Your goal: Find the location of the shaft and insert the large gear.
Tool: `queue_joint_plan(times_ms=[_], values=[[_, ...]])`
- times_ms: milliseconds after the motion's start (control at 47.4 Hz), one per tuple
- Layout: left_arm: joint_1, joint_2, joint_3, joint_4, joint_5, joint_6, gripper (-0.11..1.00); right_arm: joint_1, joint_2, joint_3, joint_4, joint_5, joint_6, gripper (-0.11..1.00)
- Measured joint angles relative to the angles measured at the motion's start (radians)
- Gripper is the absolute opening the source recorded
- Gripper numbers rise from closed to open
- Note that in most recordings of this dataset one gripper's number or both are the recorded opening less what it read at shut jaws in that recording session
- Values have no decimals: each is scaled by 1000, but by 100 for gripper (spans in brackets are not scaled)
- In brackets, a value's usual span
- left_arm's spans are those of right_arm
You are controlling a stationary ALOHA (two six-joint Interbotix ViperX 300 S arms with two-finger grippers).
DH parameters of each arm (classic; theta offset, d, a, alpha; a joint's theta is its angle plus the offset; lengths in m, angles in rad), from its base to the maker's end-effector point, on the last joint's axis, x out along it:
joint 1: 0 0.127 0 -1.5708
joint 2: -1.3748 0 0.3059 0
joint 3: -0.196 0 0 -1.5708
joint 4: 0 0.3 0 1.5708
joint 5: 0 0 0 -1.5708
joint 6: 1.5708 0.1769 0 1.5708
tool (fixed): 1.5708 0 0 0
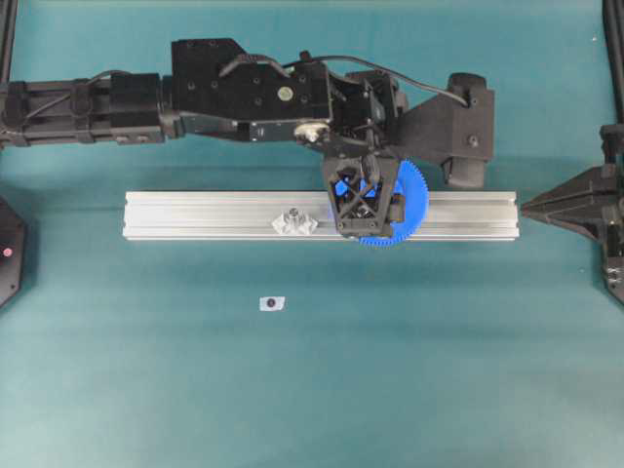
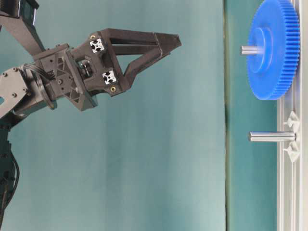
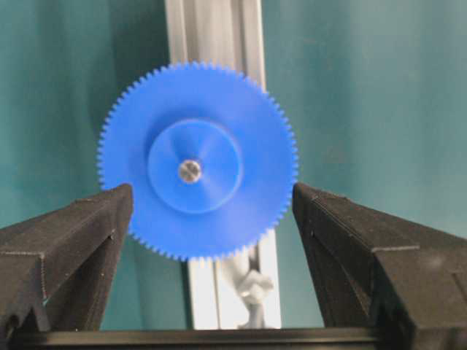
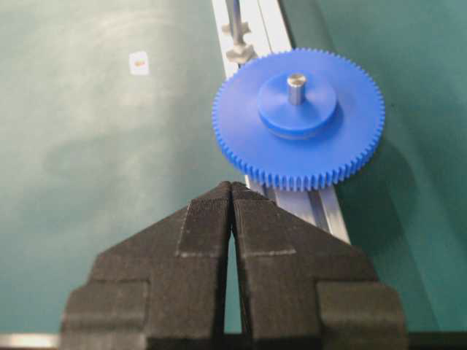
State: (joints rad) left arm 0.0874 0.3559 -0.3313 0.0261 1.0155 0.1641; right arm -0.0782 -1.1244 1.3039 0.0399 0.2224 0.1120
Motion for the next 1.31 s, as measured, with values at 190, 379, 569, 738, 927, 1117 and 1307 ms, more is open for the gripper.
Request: queue_joint_plan(times_ms=[190,379,569,738,927,1117,1307], values=[[5,2,3,0,0,-2,84,0,0,0,0,0,0,2],[5,2,8,0,0,-3,84,0,0,0,0,0,0,2],[6,0,8,0,0,-5,84,0,0,0,0,0,0,2],[11,2,8,0,0,-5,84,0,0,0,0,0,0,2],[20,0,8,0,0,-5,84,0,0,0,0,0,0,2],[20,0,9,-3,-2,-6,84,0,0,0,0,0,0,2],[20,0,8,-3,-3,-6,84,0,0,0,0,0,0,2]])
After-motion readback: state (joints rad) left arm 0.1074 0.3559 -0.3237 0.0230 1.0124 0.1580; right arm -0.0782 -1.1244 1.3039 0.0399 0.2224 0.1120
